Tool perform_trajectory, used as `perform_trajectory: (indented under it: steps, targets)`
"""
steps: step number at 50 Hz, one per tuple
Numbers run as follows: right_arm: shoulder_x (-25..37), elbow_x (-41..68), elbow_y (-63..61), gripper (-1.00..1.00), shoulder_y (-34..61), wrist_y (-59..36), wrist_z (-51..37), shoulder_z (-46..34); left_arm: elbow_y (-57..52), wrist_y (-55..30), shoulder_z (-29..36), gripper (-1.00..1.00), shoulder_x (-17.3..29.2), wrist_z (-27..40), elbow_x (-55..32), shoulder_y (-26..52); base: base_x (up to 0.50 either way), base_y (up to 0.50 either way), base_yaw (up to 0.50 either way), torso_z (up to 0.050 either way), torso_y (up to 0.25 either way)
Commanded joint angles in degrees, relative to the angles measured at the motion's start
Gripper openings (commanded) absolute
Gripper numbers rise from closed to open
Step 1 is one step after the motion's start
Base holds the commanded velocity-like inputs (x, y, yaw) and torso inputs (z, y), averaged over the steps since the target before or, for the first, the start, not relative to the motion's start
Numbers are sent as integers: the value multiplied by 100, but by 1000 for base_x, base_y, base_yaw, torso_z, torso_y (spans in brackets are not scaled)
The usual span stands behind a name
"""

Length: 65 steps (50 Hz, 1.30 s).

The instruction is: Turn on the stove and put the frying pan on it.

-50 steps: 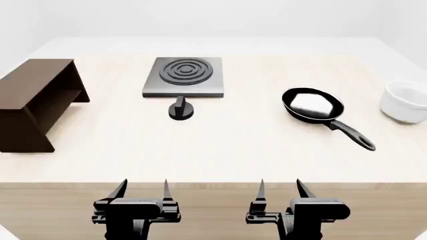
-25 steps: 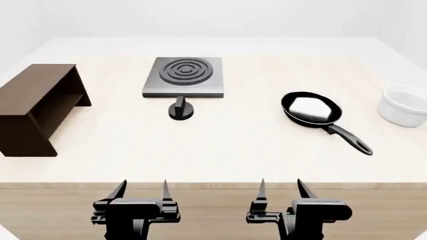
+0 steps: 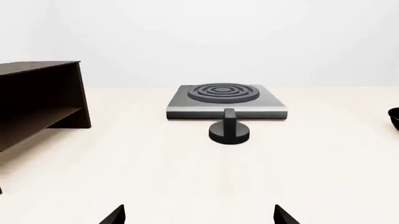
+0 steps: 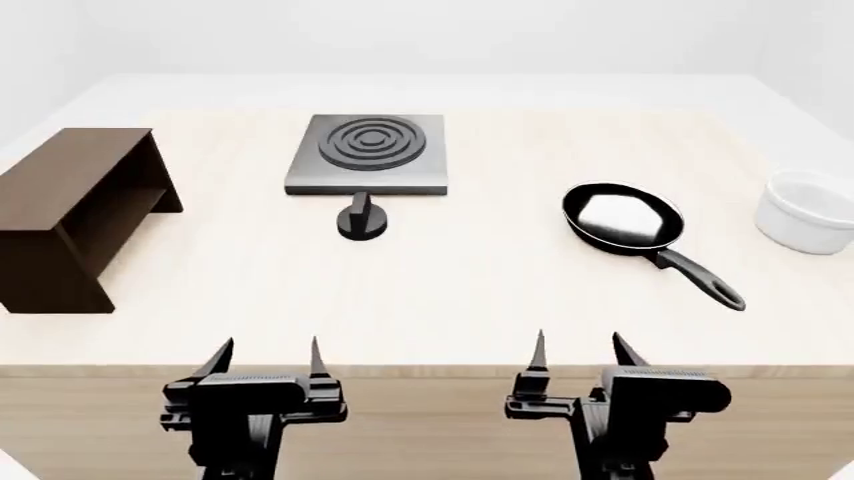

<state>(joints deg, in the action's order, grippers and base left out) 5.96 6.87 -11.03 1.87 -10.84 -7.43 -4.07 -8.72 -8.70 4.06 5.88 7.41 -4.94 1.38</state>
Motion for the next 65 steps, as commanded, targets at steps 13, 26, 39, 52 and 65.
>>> perform_trajectory:
  steps: [13,26,39,52,65]
  targets:
    - [251,503,-1255,100,218,-1029,-148,169,-1071,-1115,17,100,281,202,-171,205,178,0,0,0,0]
    - [292,567,-1241,100,217,-983,-222,183,-925,-1017,33,100,308,258,-239,170,500,0,0,0,0]
    - [354,580,-1195,100,181,-876,-254,129,-902,-1004,61,100,346,325,-284,168,500,0,0,0,0]
    - [399,618,-1183,100,177,-860,-299,80,-896,-988,101,100,387,374,-329,163,500,0,0,0,0]
    - [436,528,-1057,100,241,-990,-461,-24,-836,-960,135,100,429,425,-354,181,72,0,0,0,1]
